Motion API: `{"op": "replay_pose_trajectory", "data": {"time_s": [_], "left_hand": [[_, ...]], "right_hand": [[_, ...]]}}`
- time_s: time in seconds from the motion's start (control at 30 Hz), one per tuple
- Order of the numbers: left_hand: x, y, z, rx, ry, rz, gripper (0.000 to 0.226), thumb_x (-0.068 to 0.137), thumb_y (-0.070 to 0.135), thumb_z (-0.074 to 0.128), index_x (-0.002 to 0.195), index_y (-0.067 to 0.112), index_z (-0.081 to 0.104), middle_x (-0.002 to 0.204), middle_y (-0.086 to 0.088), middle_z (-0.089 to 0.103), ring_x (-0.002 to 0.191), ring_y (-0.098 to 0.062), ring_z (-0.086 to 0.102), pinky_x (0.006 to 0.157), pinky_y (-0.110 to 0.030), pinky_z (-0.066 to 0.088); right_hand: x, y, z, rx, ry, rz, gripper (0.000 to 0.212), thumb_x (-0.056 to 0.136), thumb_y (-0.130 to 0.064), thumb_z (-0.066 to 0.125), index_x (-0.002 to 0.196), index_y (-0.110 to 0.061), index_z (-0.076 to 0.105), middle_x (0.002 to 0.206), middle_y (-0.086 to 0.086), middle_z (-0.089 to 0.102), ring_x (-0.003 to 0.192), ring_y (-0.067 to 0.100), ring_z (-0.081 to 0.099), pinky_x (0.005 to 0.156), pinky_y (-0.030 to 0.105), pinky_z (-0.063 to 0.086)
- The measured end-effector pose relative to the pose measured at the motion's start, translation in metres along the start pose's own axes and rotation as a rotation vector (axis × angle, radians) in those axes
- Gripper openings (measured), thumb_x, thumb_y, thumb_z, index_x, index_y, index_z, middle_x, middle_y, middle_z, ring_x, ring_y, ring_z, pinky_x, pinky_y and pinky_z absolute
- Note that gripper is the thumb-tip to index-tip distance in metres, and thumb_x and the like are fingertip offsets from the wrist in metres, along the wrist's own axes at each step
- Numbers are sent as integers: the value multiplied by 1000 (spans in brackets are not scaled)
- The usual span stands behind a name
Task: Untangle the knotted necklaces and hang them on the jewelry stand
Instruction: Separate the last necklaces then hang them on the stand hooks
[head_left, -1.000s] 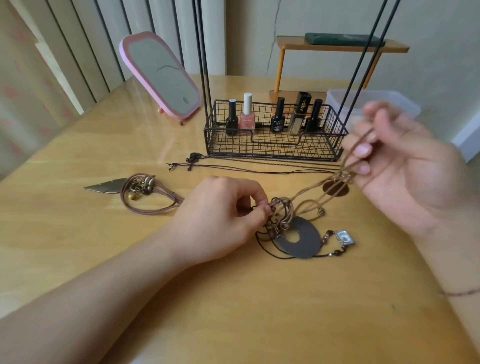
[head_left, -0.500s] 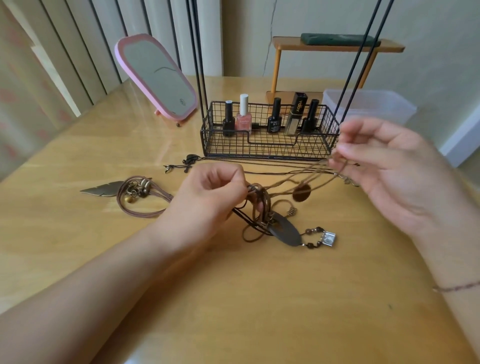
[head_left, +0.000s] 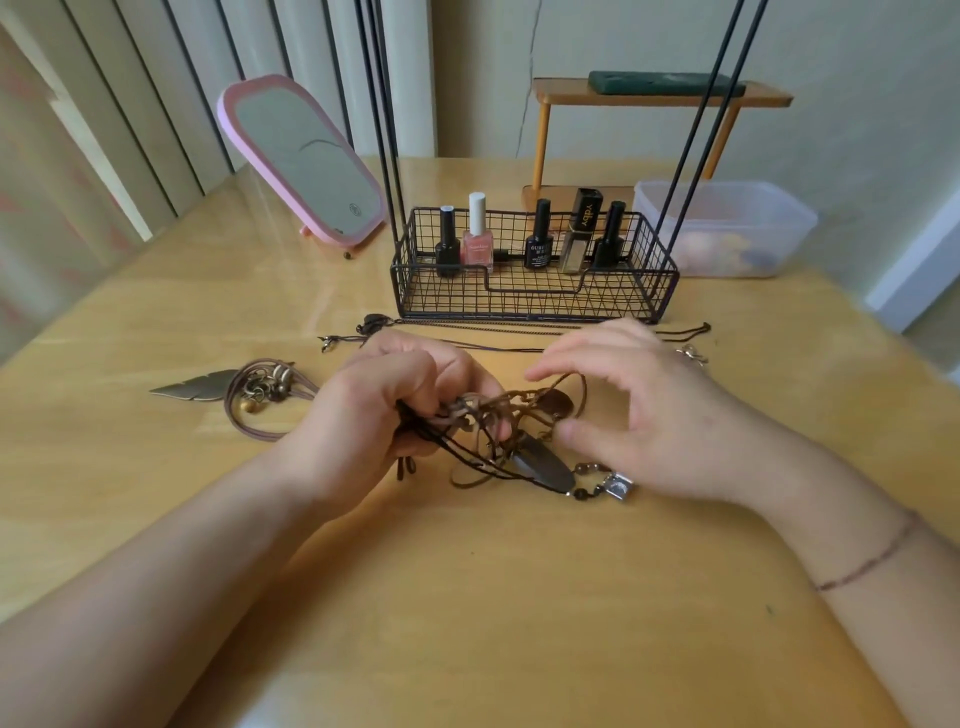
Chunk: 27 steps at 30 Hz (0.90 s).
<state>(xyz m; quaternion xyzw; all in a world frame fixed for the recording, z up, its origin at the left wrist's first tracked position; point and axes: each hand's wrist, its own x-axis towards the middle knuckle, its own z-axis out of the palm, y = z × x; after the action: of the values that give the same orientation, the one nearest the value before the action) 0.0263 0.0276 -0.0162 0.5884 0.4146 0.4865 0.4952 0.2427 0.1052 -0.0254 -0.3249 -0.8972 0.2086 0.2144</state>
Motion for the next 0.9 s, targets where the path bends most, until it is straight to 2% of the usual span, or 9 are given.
{"op": "replay_pose_trajectory", "data": {"time_s": [0.1, 0.17, 0.23, 0.33, 0.4, 0.47, 0.6, 0.77, 0.9], "left_hand": [[-1, 0, 0, 2, -35, -5, 23, 56, 26, 45, 52, 10, 29, 71, -15, 67, 53, -37, 21, 42, -19, 17], [-1, 0, 1, -4, 6, -43, 23, 64, 21, 41, 56, 5, 28, 67, -16, 65, 52, -32, 29, 42, -20, 17], [1, 1, 1, -12, 77, -84, 16, 70, 17, 35, 58, 8, 32, 62, -18, 61, 49, -23, 41, 42, -22, 18], [2, 1, 1, -24, 158, -110, 22, 79, 20, 40, 57, 21, 45, 57, -16, 56, 50, -19, 33, 41, -21, 17], [2, 1, 2, -14, 176, -130, 35, 92, 20, 46, 58, 25, 50, 55, -12, 57, 47, -17, 34, 40, -19, 17], [2, 3, 6, 19, 186, -151, 44, 101, 17, 45, 58, 26, 52, 52, -9, 55, 43, -16, 34, 39, -18, 19], [2, 4, 7, 78, 240, -138, 34, 100, 18, 49, 66, 24, 53, 53, 4, 47, 44, -7, 37, 43, -18, 26], [2, -2, -1, 67, 255, -108, 14, 84, 29, 64, 73, 27, 55, 57, 8, 41, 50, -9, 33, 42, -20, 25], [0, 2, -1, 118, 215, -26, 20, 77, 36, 79, 78, 20, 69, 63, 7, 59, 52, -5, 46, 50, -11, 38]], "right_hand": [[2, 4, 10, 3, -121, -67, 31, 86, -34, 74, 116, -38, 67, 120, -23, 58, 125, 5, 43, 109, 33, 36], [3, 4, 8, -1, -57, -94, 10, 91, -34, 68, 101, -33, 70, 106, -18, 66, 111, 9, 55, 99, 41, 46], [2, 4, -5, 80, 35, 1, 12, 93, -35, 60, 95, -30, 70, 96, -15, 70, 99, 5, 63, 91, 39, 52], [0, 0, -26, 588, 100, -14, 12, 93, -22, 57, 93, -19, 69, 88, -1, 74, 89, 13, 70, 84, 28, 54], [-2, -5, -34, 1014, 134, -44, 14, 90, -17, 53, 89, -17, 67, 64, 3, 65, 72, 25, 67, 80, 35, 56], [-1, -5, -38, 1195, 181, 3, 16, 89, -16, 50, 83, -16, 64, 52, -1, 49, 54, 23, 56, 69, 40, 56], [-1, 4, -46, 1101, 235, 126, 6, 85, -22, 62, 80, -17, 61, 49, -9, 32, 42, 12, 33, 44, 23, 37], [-8, 10, -61, 1000, 58, 150, 38, 59, -44, 90, 80, -16, 72, 47, -11, 33, 37, 6, 23, 41, 13, 23], [-13, 11, -70, 866, -31, 288, 59, 62, -61, 84, 96, -13, 77, 51, -5, 31, 37, 7, 25, 39, 14, 21]]}}
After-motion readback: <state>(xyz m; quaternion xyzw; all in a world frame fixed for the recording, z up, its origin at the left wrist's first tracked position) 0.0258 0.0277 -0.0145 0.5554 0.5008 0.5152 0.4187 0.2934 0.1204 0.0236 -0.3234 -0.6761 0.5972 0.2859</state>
